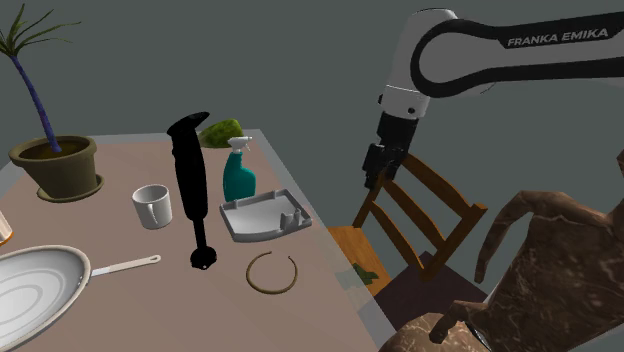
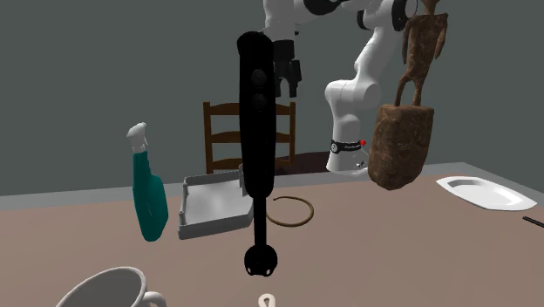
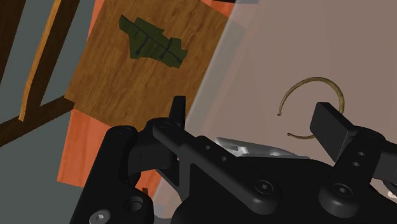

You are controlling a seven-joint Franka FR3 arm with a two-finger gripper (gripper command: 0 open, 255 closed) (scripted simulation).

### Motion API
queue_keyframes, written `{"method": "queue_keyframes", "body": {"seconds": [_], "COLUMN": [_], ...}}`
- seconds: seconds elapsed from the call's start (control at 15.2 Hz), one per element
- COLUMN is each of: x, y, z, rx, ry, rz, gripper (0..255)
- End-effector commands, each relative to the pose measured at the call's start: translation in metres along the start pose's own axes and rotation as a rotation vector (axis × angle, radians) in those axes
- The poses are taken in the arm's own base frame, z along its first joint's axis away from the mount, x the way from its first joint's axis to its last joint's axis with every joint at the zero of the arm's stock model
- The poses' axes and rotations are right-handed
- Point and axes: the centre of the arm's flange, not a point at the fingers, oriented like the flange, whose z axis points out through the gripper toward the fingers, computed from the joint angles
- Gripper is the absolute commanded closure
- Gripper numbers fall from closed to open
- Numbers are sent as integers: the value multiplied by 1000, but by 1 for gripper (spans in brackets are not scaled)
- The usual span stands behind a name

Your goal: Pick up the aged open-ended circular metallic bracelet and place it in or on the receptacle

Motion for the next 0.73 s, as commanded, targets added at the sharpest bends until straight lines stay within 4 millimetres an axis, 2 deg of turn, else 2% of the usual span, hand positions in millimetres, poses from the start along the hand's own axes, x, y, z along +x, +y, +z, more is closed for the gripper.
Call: {"method": "queue_keyframes", "body": {"seconds": [0.0, 0.66], "x": [14, 83], "y": [-13, -78], "z": [19, 119], "rx": [-6, -36], "ry": [-6, -42], "rz": [5, 25], "gripper": [0, 0]}}
